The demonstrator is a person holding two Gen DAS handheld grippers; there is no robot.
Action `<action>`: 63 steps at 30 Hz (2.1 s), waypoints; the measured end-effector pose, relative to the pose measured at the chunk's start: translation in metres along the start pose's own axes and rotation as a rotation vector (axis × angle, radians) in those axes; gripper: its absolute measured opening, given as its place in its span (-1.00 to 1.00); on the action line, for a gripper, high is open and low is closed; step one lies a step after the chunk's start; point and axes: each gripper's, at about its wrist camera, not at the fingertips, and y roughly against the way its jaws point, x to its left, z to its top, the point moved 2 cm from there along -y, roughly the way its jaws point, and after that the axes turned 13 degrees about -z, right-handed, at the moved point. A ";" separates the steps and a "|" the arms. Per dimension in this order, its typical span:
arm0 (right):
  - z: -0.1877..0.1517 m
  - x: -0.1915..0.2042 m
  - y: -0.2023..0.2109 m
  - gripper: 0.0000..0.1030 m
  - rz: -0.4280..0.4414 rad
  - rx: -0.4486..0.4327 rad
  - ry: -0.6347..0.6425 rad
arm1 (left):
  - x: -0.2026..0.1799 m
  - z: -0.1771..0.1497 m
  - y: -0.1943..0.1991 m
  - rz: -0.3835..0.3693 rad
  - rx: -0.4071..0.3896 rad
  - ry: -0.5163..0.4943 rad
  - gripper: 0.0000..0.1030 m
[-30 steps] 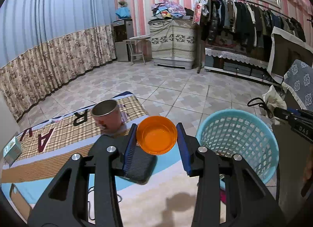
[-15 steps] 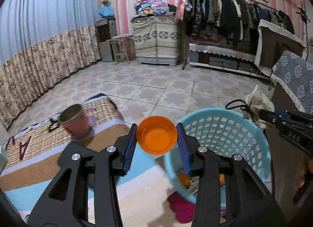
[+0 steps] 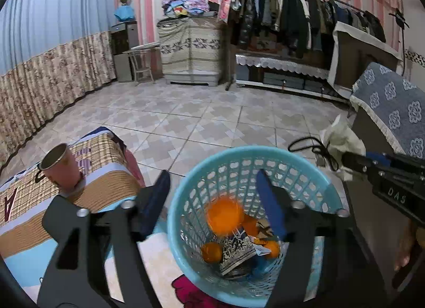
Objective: Collect trash
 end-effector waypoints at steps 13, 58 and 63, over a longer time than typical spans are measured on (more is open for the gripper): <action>-0.008 0.026 -0.012 -0.56 0.031 0.036 0.006 | 0.052 0.006 0.065 0.161 -0.079 0.030 0.82; -0.022 0.135 0.117 0.91 0.161 -0.183 0.070 | 0.121 -0.061 0.241 0.377 -0.214 0.162 0.90; -0.046 0.159 0.142 0.91 0.197 -0.202 0.103 | 0.126 -0.082 0.260 0.422 -0.188 0.151 0.90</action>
